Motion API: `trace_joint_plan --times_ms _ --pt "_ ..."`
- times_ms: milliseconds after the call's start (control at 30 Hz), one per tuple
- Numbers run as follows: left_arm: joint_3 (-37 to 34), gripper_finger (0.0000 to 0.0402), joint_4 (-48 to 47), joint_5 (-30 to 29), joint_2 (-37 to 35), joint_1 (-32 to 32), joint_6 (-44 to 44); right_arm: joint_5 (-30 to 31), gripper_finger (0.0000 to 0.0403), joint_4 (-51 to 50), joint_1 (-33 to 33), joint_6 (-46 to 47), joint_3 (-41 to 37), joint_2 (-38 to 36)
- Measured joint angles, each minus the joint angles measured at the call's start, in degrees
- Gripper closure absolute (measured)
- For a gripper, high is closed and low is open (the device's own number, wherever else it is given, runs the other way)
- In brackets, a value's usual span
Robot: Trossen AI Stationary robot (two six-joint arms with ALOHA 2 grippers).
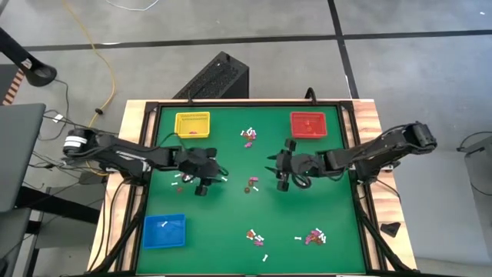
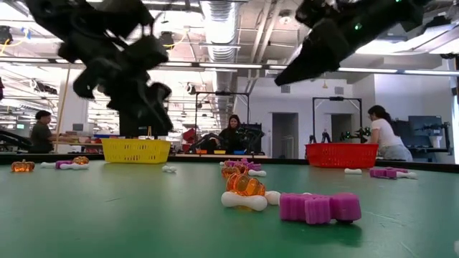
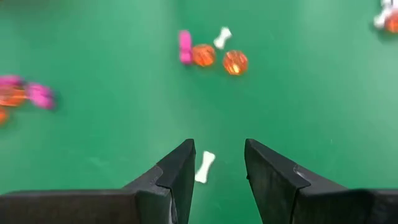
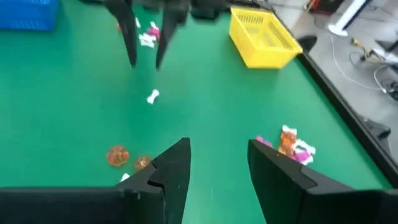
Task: Sort Halloween decoration
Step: Put the white bone toy into the blue bin
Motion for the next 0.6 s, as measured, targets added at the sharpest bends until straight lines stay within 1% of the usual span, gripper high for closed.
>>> trace_joint_plan --times_ms 133,267,300,467,533,600 --pt "4.00 0.0272 0.41 2.34 5.76 1.98 3.12 0.05 0.0213 -1.61 -0.02 -0.41 -0.02 0.14" --pt "7.18 0.0272 -1.65 7.64 9.86 3.28 4.87 0.05 0.0214 -4.33 -0.13 -0.33 0.00 0.12" --pt "7.82 0.0272 -2.14 8.12 10.71 3.51 5.05 0.05 0.0214 -4.96 -0.12 -0.05 0.00 0.16" --pt "8.34 0.0272 -5.14 7.88 13.15 5.03 5.12 -0.04 0.0214 -7.62 -0.08 2.04 -0.01 0.16" --pt "8.21 0.0272 -6.81 8.05 13.10 5.72 4.97 -0.06 0.0214 -7.52 -0.10 2.21 0.00 0.16" --pt "7.89 0.0272 -6.40 8.06 13.08 6.12 4.96 -0.06 0.0214 -7.39 -0.07 2.22 0.00 0.16"
